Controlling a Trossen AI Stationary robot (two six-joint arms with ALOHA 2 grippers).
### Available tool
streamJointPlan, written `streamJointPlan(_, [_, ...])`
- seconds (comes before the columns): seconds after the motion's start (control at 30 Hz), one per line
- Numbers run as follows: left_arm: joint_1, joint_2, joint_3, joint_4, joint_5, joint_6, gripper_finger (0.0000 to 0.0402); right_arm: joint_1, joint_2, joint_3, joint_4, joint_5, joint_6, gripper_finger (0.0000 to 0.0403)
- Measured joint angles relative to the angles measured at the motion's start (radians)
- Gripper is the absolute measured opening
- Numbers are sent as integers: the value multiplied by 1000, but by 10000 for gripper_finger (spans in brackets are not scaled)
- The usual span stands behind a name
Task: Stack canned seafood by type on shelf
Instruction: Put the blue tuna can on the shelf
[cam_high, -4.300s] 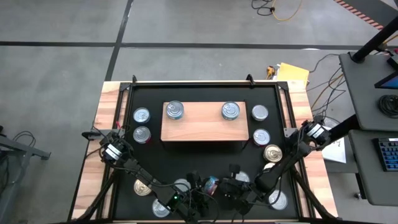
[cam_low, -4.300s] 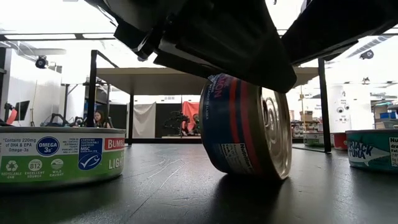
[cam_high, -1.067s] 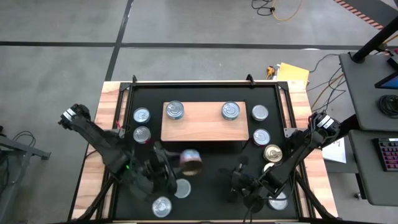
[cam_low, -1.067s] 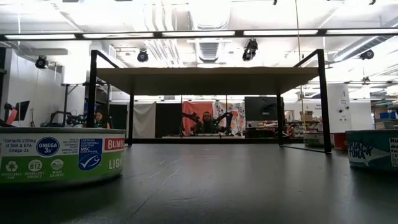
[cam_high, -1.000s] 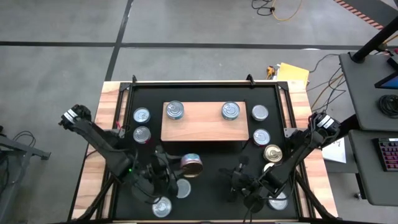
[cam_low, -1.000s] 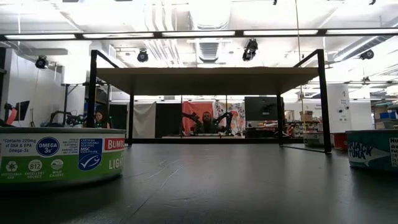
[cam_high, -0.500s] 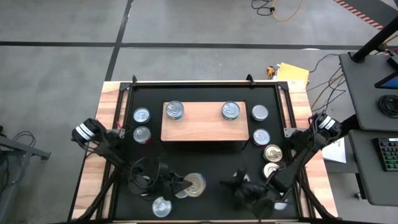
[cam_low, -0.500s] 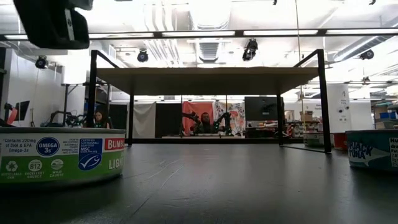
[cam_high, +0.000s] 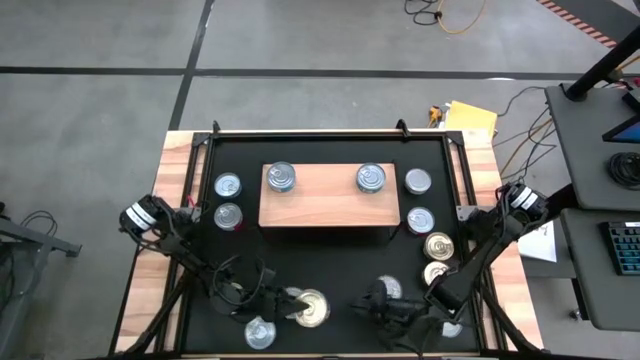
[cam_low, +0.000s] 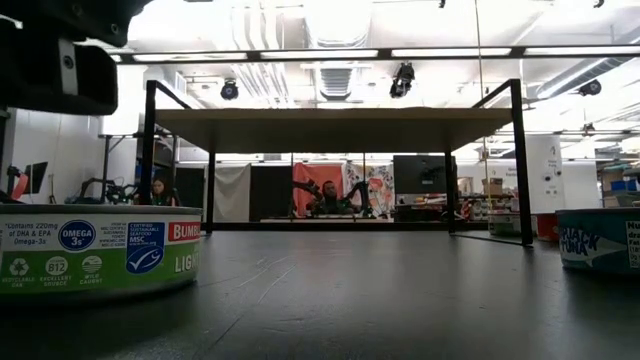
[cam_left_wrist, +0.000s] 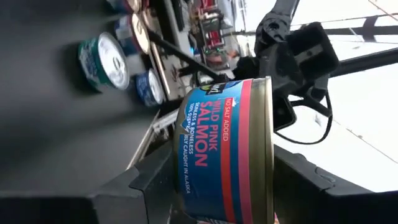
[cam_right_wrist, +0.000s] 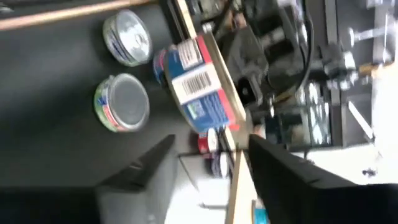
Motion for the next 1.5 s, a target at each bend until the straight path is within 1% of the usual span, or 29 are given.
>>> streamJointPlan(0.13, [2,0,-2,-2,5,-18,196,-8,25,0,96,-17,-103,267])
streamJointPlan(0.23, [2,0,-1,-4,4,-18,196,-21,40,0,155,-25,-158,301])
streamJointPlan(0.33, [3,0,9,-6,4,-16,196,-39,59,0,189,-68,-207,321])
streamJointPlan(0.47, [7,0,18,-11,3,-1,196,-59,70,0,214,-77,-239,329])
streamJointPlan(0.67, [20,0,24,-21,8,8,196,-87,70,0,227,-181,-289,319])
streamJointPlan(0.9, [35,0,58,-48,31,36,196,-127,73,0,227,-218,-336,297])
streamJointPlan(1.0, [41,0,77,-55,47,71,196,-134,73,0,227,-229,-351,281])
streamJointPlan(1.1, [44,0,89,-67,55,94,200,-136,73,0,229,-231,-383,252])
streamJointPlan(1.23, [46,0,90,-77,53,85,212,-135,73,0,226,-232,-407,195])
streamJointPlan(1.3, [48,0,90,-87,53,94,222,-135,73,0,223,-230,-408,191])
streamJointPlan(1.5, [54,0,90,-74,47,209,261,-133,73,0,227,-229,-379,191])
